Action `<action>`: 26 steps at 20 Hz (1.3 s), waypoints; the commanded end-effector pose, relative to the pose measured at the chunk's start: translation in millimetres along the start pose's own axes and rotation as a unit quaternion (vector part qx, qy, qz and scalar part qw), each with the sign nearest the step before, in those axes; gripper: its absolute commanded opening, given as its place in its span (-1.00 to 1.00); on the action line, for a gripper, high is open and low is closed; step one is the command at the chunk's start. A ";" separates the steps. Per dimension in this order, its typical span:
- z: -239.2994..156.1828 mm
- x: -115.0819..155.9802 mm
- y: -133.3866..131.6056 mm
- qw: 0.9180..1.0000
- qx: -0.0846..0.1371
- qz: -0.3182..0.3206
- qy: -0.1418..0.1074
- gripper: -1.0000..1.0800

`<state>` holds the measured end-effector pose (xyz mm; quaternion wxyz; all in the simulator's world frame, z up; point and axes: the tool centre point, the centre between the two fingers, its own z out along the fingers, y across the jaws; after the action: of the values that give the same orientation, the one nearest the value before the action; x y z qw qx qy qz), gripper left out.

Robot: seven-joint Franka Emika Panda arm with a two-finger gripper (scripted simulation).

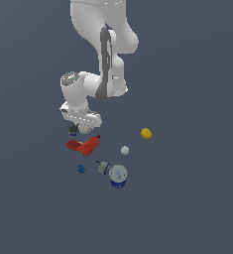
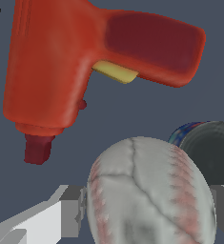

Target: Pick up a designated object from a clutter of objects.

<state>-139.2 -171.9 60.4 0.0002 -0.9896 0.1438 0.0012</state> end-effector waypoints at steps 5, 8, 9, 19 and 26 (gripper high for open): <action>-31.0 8.3 3.5 1.000 0.000 0.000 0.001 -1.00; -51.4 13.4 6.0 1.000 -0.001 0.001 0.001 -1.00; -59.0 15.4 6.9 1.000 -0.001 0.001 0.001 -1.00; -145.8 37.6 16.8 1.000 -0.002 0.001 0.001 -1.00; -209.8 54.9 23.4 1.000 -0.002 0.001 0.001 -1.00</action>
<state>-96.0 -207.5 254.9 -0.0015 -0.9894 0.1450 0.0012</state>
